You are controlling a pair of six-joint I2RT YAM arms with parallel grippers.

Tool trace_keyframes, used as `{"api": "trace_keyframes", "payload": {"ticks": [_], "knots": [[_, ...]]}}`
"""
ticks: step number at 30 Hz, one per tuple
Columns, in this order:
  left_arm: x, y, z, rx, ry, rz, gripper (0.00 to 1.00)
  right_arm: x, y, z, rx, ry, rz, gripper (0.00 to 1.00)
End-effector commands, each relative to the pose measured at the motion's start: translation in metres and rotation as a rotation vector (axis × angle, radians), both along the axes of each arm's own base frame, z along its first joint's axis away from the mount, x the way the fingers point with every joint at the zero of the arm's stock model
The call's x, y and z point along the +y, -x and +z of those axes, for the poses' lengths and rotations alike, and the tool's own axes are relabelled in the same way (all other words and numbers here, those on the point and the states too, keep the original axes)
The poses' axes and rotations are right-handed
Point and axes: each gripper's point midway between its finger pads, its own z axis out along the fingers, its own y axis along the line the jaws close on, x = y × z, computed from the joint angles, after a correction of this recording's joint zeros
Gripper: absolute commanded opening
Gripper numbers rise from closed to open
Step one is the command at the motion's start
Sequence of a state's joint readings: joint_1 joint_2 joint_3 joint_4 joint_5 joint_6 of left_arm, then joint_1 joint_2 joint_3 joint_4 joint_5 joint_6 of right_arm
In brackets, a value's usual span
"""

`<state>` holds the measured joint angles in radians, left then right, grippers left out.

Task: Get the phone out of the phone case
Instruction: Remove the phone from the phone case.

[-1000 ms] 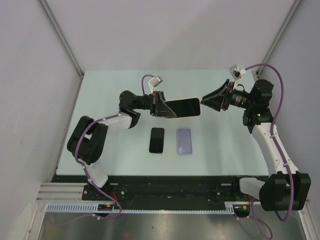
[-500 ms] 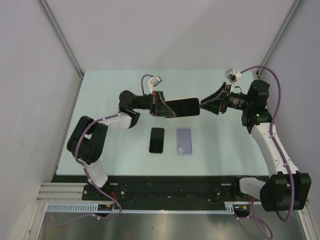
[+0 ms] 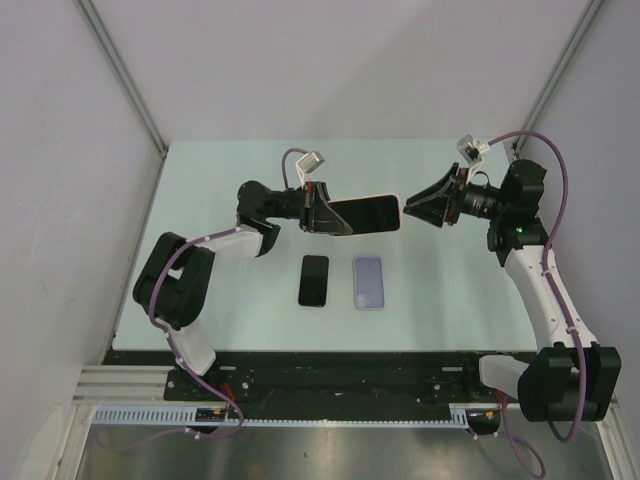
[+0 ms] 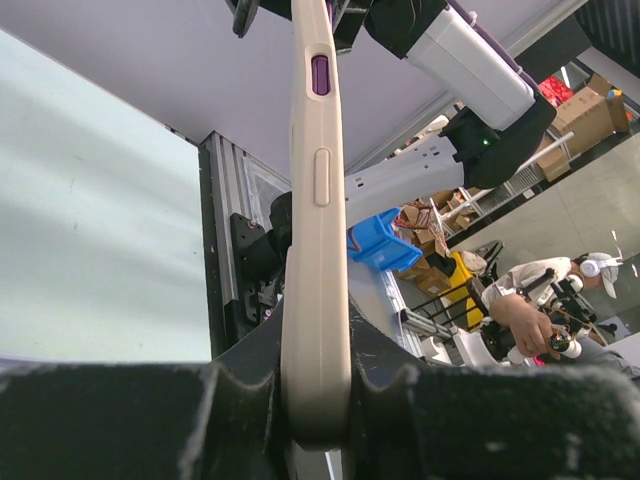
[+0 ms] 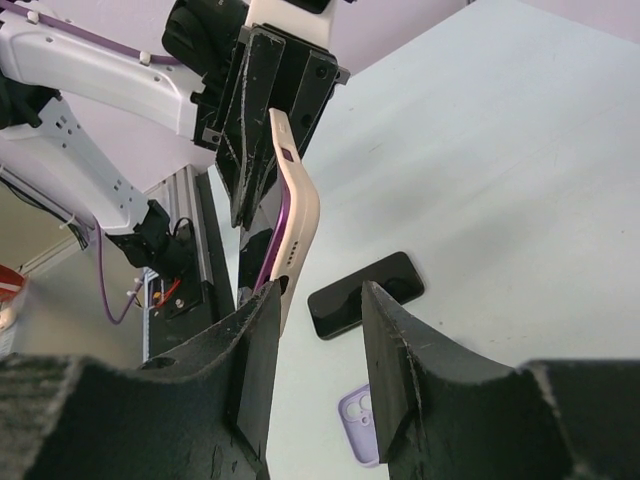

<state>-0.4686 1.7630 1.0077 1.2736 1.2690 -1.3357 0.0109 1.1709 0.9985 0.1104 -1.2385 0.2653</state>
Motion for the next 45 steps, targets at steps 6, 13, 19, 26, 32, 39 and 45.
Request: {"api": "trace_keyframes", "payload": {"ticks": [6,13,19,26,32,39,45], "knots": [[0.011,0.023,0.051,-0.366,0.201,0.015,0.0,0.005,0.001,0.002,-0.008,-0.011,0.023,0.43],[0.011,0.022,0.05,-0.361,0.199,0.017,0.0,0.005,0.005,0.009,-0.025,-0.019,0.027,0.43],[0.011,0.022,0.049,-0.358,0.198,0.018,0.0,0.005,0.005,0.012,-0.023,-0.027,0.028,0.43],[0.011,0.022,0.05,-0.359,0.2,0.019,0.01,0.007,0.008,0.011,-0.021,-0.027,0.04,0.44],[0.011,0.023,0.051,-0.365,0.202,0.018,0.01,0.008,0.007,0.006,-0.018,-0.018,0.037,0.43],[0.011,0.023,0.05,-0.361,0.199,0.015,0.0,0.011,0.004,0.0,-0.025,0.002,0.016,0.43],[0.011,0.022,0.05,-0.364,0.2,0.017,0.01,0.009,-0.01,-0.011,-0.05,0.049,-0.07,0.41]]}}
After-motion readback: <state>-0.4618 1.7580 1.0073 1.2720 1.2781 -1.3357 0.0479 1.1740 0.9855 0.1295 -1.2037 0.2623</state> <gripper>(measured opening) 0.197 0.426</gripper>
